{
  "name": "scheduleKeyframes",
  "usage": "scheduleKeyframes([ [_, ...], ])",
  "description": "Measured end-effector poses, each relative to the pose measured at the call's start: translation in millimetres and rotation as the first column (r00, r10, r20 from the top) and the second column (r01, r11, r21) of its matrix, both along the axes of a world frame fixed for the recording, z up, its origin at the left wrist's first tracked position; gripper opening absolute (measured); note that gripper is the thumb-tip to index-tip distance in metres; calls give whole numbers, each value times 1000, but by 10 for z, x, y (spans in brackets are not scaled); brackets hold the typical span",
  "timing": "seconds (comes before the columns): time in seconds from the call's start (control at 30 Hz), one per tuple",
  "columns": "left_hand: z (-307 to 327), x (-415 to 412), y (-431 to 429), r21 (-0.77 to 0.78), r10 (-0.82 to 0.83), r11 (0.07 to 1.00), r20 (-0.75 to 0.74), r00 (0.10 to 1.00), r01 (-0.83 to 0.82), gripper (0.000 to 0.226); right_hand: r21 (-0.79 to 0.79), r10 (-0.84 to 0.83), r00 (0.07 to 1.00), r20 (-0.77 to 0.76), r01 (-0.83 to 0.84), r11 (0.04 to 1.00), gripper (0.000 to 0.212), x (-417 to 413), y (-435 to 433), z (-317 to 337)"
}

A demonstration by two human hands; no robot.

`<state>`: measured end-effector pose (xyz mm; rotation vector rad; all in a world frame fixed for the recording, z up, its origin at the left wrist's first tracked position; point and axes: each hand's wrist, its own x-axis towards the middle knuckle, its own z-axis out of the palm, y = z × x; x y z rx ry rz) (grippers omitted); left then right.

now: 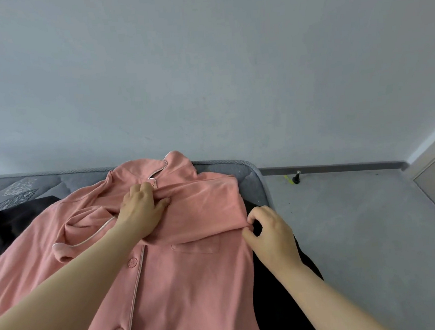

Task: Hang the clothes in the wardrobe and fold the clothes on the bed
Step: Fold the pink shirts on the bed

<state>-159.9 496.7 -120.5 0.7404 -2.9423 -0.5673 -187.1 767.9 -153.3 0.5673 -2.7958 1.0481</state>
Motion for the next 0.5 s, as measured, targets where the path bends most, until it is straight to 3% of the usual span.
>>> scheduleKeyframes([
  [0.13,76,59,-134,-76,12,997,9,1000,-12,26,211,-11,999,-40,19,977,20,59,112,7],
  [0.23,149,159,-202,-105,13,994,45,999,-8,27,349,40,998,41,-52,936,6,108,80,-11],
  [0.4,270,431,-392,-199,13,980,109,994,9,38,324,81,997,-19,-70,943,20,264,-156,126],
  [0.5,324,690,-615,-148,54,988,65,996,-44,53,276,153,987,-50,-134,952,25,357,-361,260],
])
